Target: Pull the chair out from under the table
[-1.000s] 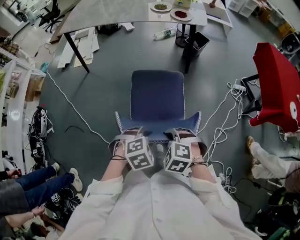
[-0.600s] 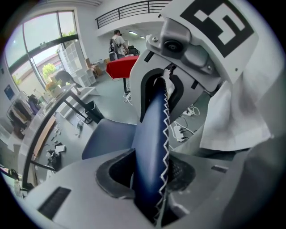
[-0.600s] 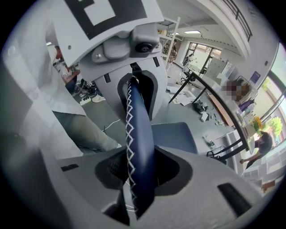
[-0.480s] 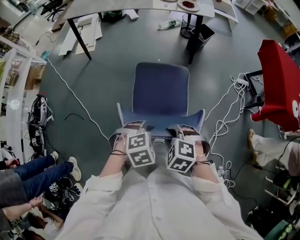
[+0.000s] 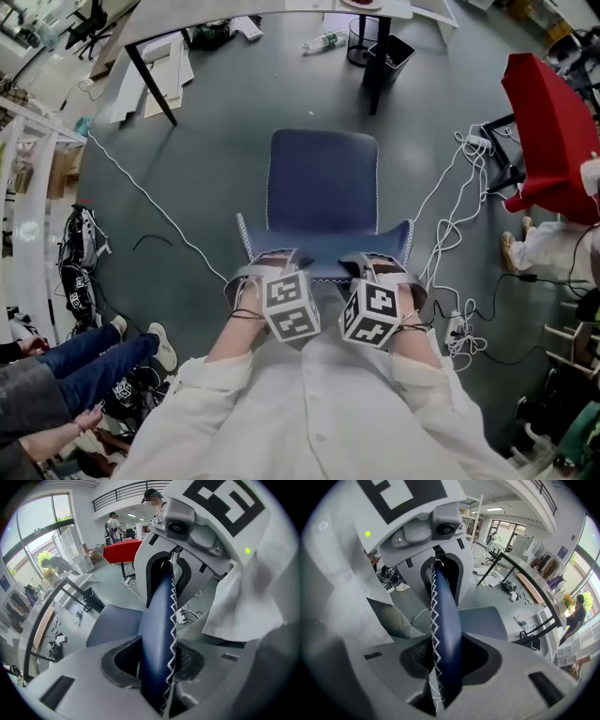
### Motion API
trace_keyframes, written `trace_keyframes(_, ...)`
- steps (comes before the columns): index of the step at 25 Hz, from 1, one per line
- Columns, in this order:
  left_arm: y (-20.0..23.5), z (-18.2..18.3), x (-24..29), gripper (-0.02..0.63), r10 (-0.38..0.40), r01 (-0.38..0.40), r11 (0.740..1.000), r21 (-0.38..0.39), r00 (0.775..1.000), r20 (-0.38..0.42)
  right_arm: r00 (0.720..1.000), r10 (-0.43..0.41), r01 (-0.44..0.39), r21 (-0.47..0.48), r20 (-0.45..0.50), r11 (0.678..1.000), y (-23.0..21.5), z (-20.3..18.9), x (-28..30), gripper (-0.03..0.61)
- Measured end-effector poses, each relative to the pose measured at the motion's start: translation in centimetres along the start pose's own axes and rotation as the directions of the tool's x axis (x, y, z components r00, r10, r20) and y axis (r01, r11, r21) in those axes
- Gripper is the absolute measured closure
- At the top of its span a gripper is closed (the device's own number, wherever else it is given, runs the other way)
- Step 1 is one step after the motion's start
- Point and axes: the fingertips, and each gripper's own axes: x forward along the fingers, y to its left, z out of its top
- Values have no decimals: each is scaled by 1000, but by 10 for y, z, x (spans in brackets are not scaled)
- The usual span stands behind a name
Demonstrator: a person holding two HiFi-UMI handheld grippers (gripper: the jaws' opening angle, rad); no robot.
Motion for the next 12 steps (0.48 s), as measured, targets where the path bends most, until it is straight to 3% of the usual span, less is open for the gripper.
trace_keyframes(12, -59, -23, -11, 477, -47, 47, 997, 66, 999, -4, 1000, -11, 13, 83, -23, 996, 65, 7, -5, 463)
